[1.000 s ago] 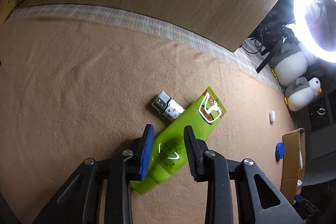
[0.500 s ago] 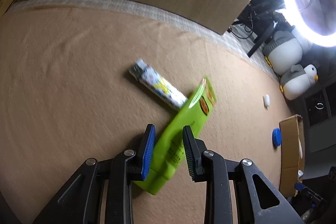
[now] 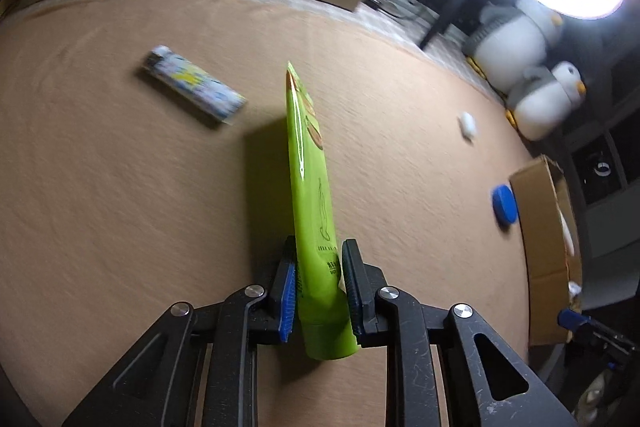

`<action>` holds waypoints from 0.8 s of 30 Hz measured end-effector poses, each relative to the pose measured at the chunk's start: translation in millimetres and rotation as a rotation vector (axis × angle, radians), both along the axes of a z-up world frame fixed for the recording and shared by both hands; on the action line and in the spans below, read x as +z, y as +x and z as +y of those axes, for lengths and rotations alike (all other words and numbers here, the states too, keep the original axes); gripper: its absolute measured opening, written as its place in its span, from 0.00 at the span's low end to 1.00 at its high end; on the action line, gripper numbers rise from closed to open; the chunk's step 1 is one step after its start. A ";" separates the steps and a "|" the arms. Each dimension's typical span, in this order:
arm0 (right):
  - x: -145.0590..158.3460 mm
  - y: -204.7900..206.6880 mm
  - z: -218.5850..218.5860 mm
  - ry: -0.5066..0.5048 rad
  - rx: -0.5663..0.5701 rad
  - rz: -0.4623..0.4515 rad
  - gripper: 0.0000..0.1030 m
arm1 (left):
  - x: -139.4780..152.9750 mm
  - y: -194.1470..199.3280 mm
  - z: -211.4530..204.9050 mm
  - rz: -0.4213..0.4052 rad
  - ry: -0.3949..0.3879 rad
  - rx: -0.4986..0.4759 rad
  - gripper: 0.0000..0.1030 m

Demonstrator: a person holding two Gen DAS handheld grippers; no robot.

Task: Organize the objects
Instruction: 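Lower the green tube onto the felt and open the left tool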

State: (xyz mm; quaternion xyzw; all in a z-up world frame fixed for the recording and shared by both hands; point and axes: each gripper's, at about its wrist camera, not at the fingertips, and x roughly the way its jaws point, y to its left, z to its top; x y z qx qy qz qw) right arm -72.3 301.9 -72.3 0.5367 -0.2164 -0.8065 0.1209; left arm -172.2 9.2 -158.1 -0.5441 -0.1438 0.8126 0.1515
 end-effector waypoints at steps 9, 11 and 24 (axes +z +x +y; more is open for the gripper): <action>-2.9 2.4 1.3 -0.003 0.001 -0.005 0.45 | 2.1 22.3 46.8 -0.009 0.040 -0.108 0.44; -3.3 2.4 1.7 -0.003 0.001 -0.005 0.45 | 4.6 25.8 50.6 -0.010 0.040 -0.118 0.48; -16.4 -28.3 -26.4 -0.020 0.113 0.000 0.50 | 13.5 43.5 26.1 0.031 -0.049 -0.127 0.58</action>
